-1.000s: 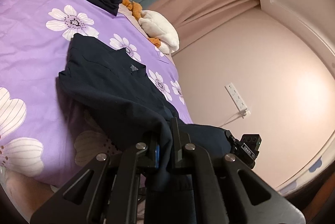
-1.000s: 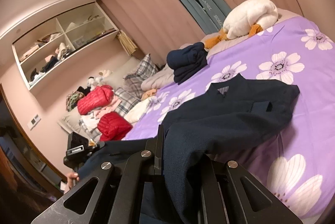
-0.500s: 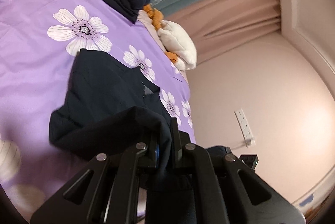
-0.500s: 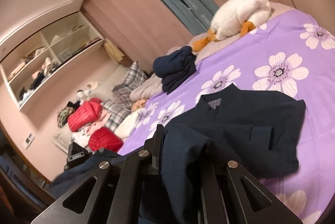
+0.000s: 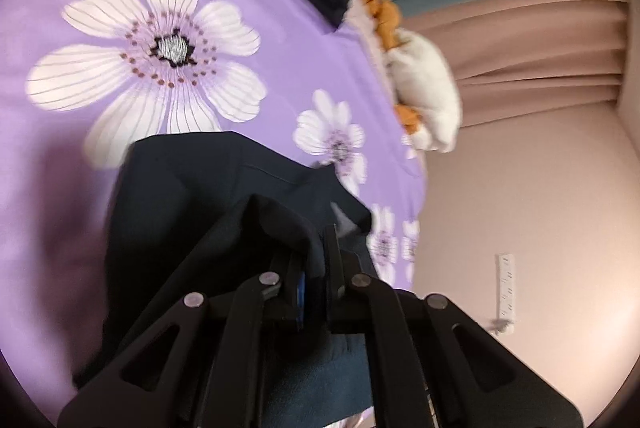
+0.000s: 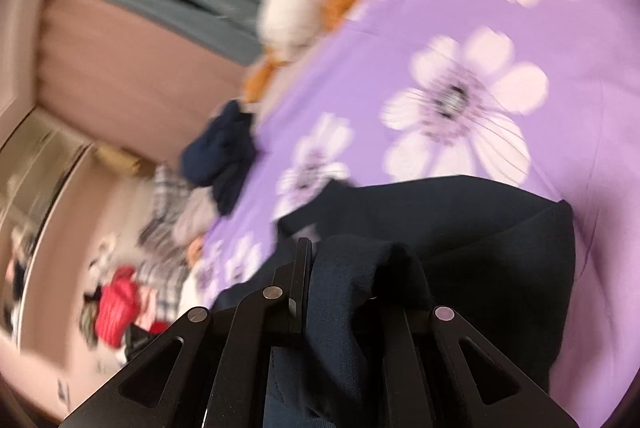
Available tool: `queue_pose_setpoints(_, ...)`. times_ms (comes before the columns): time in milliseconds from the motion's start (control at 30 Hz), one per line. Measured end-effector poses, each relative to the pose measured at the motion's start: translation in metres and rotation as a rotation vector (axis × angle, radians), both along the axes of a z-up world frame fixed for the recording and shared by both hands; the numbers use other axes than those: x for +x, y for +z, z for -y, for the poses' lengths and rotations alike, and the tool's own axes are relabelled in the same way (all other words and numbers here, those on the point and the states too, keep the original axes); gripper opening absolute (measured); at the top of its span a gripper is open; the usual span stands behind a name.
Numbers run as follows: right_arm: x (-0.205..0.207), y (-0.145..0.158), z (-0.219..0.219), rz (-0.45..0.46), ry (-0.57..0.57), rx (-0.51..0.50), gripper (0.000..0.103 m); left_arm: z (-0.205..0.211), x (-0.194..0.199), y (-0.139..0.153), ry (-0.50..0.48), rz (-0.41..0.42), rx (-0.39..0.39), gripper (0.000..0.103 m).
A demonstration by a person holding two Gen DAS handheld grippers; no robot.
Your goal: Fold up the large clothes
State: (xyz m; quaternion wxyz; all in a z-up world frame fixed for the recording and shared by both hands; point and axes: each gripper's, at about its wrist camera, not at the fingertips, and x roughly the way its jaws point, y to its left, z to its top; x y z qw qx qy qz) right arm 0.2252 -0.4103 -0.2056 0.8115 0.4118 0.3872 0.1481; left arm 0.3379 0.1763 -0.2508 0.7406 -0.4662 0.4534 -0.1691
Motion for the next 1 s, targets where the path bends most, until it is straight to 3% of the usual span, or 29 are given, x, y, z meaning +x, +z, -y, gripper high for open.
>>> queue_pose_setpoints(233,0.041,-0.048,0.018,-0.197,-0.081,0.134,0.008,0.009,0.072,-0.05,0.023,-0.182,0.04,0.006)
queue_pose_setpoints(367,0.049,-0.083,0.037,-0.359,-0.135,0.37,0.017,0.002,0.09,-0.074,0.068,-0.289,-0.022,0.015)
queue_pose_setpoints(433,0.052,-0.078,0.041,-0.341,-0.121,0.413,0.028,-0.004,0.095,-0.079,0.086,-0.316,-0.089,0.022)
queue_pose_setpoints(500,0.05,-0.071,0.046,-0.31,-0.131,0.469,0.054,-0.008,0.102,-0.08,0.091,-0.334,-0.155,0.049)
queue_pose_setpoints(567,0.046,-0.068,0.052,-0.296,-0.17,0.573,0.068,-0.01,0.108,-0.073,0.083,-0.337,-0.179,0.059)
queue_pose_setpoints(733,0.034,-0.061,0.071,-0.25,-0.254,0.715,0.073,-0.023,0.114,-0.051,0.146,-0.287,-0.225,0.062)
queue_pose_setpoints(833,0.024,-0.056,0.076,-0.189,-0.309,0.788,0.074,-0.032,0.115,-0.028,0.158,-0.213,-0.096,0.062)
queue_pose_setpoints(900,0.021,-0.044,0.078,-0.156,-0.309,0.675,0.074,-0.03,0.111,-0.017,0.133,-0.179,0.006,0.062)
queue_pose_setpoints(1000,0.012,-0.015,0.075,-0.07,-0.267,0.477,0.074,-0.013,0.098,-0.003,0.01,-0.12,0.192,0.062)
